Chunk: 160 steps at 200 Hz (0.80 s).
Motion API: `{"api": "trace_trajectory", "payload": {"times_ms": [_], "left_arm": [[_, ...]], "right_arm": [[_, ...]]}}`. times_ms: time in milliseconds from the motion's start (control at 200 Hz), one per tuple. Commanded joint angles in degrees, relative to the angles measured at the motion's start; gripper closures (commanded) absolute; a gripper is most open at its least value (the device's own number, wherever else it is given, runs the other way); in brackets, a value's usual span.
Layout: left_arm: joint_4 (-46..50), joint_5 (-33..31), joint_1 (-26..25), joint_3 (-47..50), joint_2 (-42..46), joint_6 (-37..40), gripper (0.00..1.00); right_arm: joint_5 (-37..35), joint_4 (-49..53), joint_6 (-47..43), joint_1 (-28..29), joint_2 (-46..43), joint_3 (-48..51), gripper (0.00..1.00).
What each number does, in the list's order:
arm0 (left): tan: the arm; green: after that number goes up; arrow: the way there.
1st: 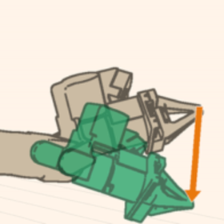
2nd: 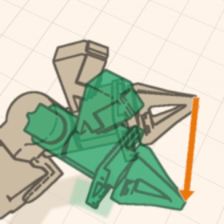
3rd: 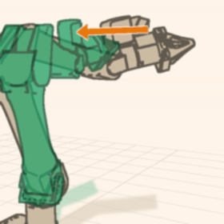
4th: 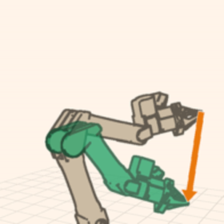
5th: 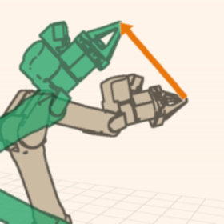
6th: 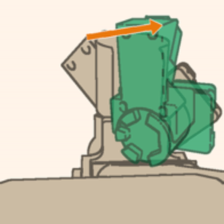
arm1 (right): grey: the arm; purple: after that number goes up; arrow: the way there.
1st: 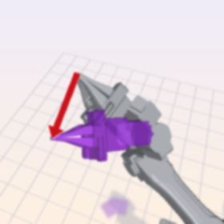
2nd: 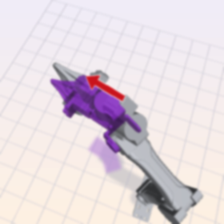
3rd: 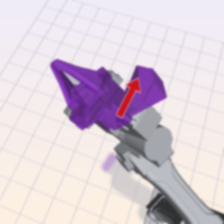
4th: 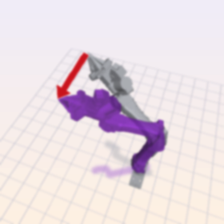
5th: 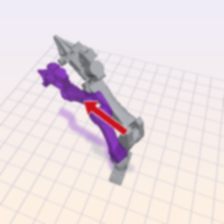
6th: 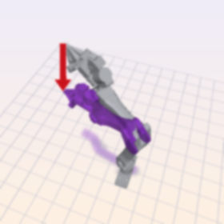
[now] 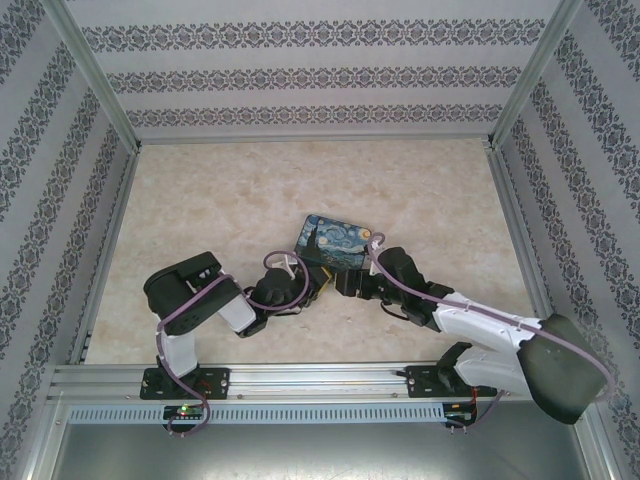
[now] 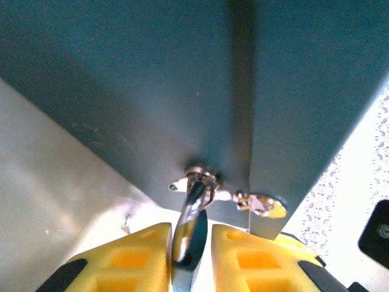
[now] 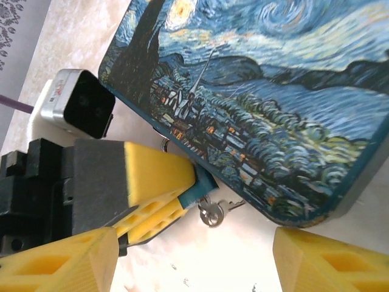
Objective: Unlock the padlock with the key
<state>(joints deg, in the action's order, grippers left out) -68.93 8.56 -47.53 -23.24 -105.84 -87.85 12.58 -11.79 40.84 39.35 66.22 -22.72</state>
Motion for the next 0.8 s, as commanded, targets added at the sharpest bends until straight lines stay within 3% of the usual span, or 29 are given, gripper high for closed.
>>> {"api": "trace_trajectory", "payload": {"times_ms": [0, 90, 230, 465, 659, 794], "left_arm": [[6.12, 0.45, 0.15, 1.22, 4.58, 4.55, 0.68], [10.62, -0.39, 0.15, 1.87, 8.99, 6.23, 0.56], [19.42, -2.33, 0.15, 2.76, 17.47, 9.07, 0.46], [41.27, -6.62, 0.33, 1.08, 33.93, 15.82, 0.26], [51.12, -8.44, 1.2, -1.09, 40.81, 19.49, 0.21], [55.11, -8.24, 2.13, -2.78, 41.42, 21.06, 0.2]], "right_arm": [[0.11, -5.34, 3.16, 0.92, 2.73, -0.04, 0.32], [-0.35, -7.08, 3.85, 1.05, 4.93, -0.53, 0.32], [-1.62, -9.03, 4.75, 0.85, 7.38, -1.39, 0.32], [-0.61, -9.05, 3.62, -2.74, 9.79, -5.57, 0.32], [4.55, -8.94, 2.84, -8.72, 14.79, -11.56, 0.32], [6.47, -9.53, 3.04, -9.14, 14.69, -10.91, 0.34]]}}
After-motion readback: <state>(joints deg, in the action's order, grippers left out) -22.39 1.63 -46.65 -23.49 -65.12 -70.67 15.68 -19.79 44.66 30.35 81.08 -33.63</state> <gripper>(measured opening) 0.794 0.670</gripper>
